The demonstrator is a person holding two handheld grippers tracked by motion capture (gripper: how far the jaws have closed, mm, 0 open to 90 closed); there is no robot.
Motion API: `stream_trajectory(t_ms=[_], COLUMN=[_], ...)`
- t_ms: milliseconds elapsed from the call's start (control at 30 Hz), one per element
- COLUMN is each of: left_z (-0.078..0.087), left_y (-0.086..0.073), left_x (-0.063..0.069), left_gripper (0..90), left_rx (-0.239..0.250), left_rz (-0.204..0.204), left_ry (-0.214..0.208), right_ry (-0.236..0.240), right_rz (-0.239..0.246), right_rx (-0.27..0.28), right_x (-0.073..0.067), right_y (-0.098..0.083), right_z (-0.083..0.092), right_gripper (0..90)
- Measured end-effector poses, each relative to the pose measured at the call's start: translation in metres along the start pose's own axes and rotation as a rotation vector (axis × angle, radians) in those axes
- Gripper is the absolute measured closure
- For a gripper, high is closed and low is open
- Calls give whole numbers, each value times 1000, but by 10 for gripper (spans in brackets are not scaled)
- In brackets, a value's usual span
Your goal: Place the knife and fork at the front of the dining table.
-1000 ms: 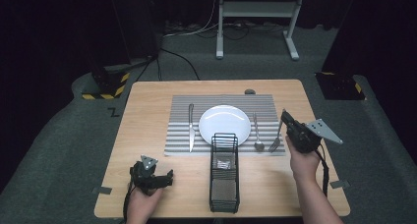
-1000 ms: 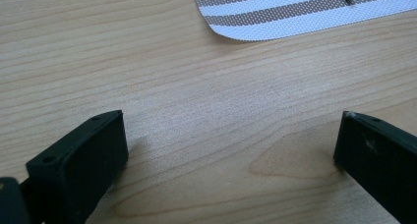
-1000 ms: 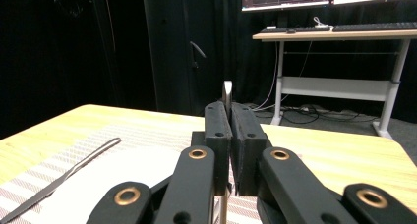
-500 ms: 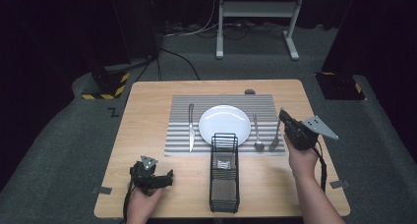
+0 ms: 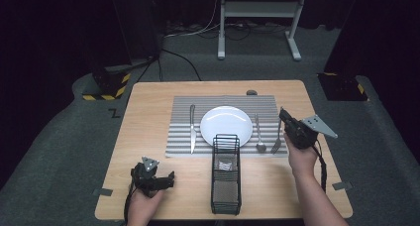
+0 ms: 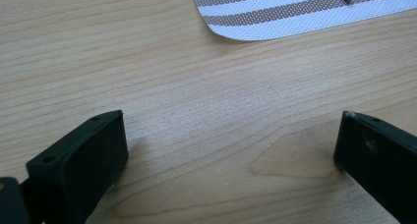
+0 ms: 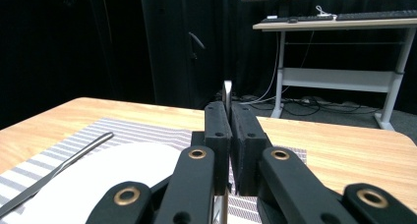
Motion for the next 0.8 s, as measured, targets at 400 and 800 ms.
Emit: stream_trajectory(t_ms=[400, 800], left_z=[0, 0], left_y=[0, 0], left_x=[0, 0], left_gripper=[0, 0], left_rx=[3, 3], left_rz=[2, 1], left_ry=[1, -2], right_ry=[0, -35], right_rz=[-92, -148], right_rx=[-25, -51], right_x=[28, 45], right_y=[-11, -26], right_z=[-35, -57], right_gripper=[867, 860])
Point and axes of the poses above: each handheld gripper's, and its own axes: z roughly backward along the jaws, y roughly out of its top, x roughly to its right, the point moved 1 cm from there along -z, roughly forward along the jaws, and after that the axes turned 10 degrees about y, right-handed, at the moved point
